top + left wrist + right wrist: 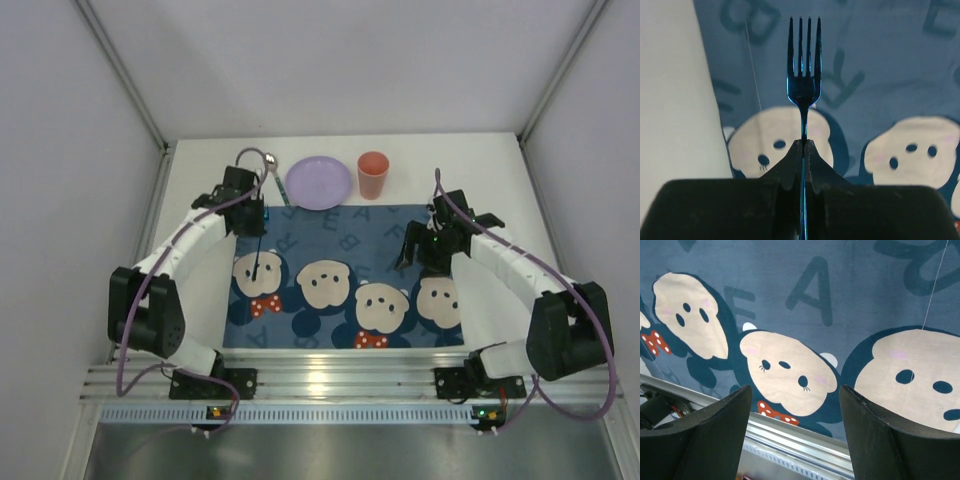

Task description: Set the dinner table for one person

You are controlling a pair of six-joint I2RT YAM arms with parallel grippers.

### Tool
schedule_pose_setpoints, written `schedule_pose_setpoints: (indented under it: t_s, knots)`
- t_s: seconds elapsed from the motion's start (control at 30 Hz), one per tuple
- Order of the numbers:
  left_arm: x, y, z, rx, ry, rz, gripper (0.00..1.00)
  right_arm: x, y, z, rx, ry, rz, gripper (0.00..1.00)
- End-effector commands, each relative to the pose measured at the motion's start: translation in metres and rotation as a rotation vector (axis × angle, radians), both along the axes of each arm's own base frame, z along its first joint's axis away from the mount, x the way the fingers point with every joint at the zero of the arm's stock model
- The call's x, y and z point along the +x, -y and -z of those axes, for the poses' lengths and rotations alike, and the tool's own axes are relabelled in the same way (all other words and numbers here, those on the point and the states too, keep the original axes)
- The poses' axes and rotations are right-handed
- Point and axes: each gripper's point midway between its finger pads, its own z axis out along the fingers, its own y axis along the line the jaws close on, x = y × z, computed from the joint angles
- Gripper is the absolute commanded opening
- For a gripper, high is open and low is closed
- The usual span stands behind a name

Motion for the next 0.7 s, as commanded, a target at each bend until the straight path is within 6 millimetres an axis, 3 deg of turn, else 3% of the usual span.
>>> schedule_pose_setpoints:
  t_s: [0.0, 0.2, 0.47, 0.67]
  knots:
    - [-0.032, 0.020, -0.003, -0.072, 0.039, 0.061, 0.00, 0.000, -0.007, -0.016, 0.040, 0.073, -0.012, 0.71]
    - [-0.054, 0.029, 0.032, -0.075, -0.008, 0.046, 0.00, -0.016, -0.004, -0.012, 0.042, 0.067, -0.021, 0.73]
    - [-0.056, 0.024, 0.073, -0.045, -0.060, -0.046, 0.00, -0.028, 0.003, -0.008, 0.023, 0.066, -0.016, 0.83]
    - [-0.060, 0.022, 0.090, -0.025, -0.090, -0.048, 0.00, -0.031, 0.007, -0.006, 0.005, 0.068, -0.013, 0.99]
